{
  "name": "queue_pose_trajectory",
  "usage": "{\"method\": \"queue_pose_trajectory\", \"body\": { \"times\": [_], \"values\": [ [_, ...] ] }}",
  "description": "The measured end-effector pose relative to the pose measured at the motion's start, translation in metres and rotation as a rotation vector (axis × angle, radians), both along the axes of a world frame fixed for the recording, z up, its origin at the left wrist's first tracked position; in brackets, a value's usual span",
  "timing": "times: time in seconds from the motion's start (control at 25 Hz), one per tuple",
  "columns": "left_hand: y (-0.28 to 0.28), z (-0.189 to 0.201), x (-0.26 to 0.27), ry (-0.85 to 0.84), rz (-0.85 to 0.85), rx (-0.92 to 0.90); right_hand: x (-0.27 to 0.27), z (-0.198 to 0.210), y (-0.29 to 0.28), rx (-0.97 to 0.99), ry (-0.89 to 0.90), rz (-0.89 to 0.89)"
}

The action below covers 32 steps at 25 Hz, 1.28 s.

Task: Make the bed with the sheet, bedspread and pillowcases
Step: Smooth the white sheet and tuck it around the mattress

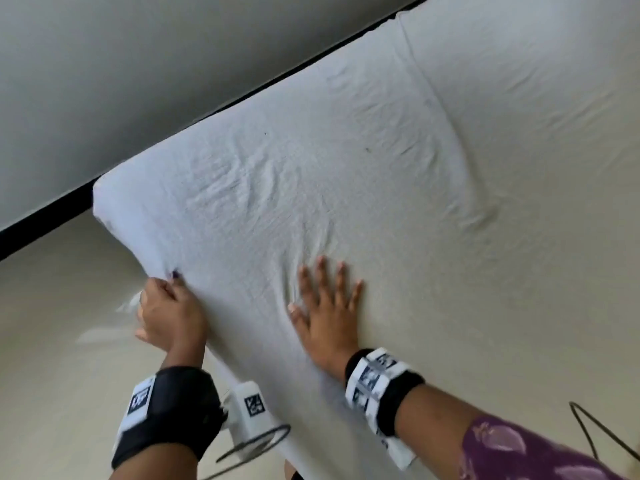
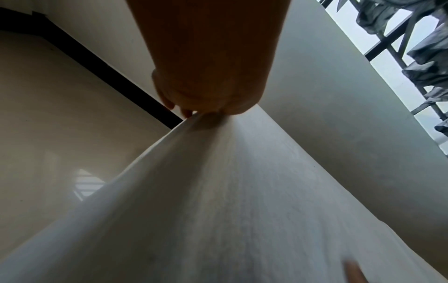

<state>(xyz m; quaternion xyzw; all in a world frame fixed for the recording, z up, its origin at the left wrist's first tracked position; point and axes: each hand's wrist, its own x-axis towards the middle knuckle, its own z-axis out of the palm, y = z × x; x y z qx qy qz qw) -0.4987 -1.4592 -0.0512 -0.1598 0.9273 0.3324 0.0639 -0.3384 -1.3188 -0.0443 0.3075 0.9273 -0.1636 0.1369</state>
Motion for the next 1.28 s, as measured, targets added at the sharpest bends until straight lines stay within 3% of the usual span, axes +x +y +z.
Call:
{"method": "queue_pose_trajectory", "body": {
  "times": [0.16, 0.32, 0.4, 0.52, 0.64, 0.76, 0.96, 1.12, 1.28],
  "values": [
    [-0.029, 0.003, 0.008, 0.097, 0.044, -0.04, -0.01, 0.002, -0.066, -0.01, 0.065, 0.159],
    [-0.031, 0.011, -0.006, 0.081, -0.069, 0.024, -0.027, 0.012, -0.098, -0.063, 0.104, 0.411],
    [-0.014, 0.022, -0.023, 0.123, -0.071, 0.024, -0.046, 0.016, -0.083, -0.081, 0.154, 0.292],
    [0.022, 0.036, -0.066, 0.216, -0.141, -0.035, -0.078, 0.021, -0.009, -0.09, 0.181, 0.019],
    [0.032, 0.037, -0.123, 0.197, -0.081, -0.105, -0.106, 0.022, 0.07, -0.039, 0.035, -0.096],
    [0.028, 0.029, -0.161, 0.08, -0.097, -0.2, -0.126, 0.01, 0.097, -0.023, -0.098, -0.136],
    [0.014, 0.013, -0.17, 0.118, -0.182, -0.231, -0.148, -0.001, 0.024, -0.043, -0.031, -0.045],
    [0.002, 0.014, -0.169, 0.086, -0.064, -0.11, -0.171, 0.005, -0.028, -0.03, 0.029, 0.072],
    [0.01, 0.011, -0.197, 0.062, 0.116, 0.131, -0.177, 0.015, -0.023, -0.07, 0.146, 0.292]
  ]
}}
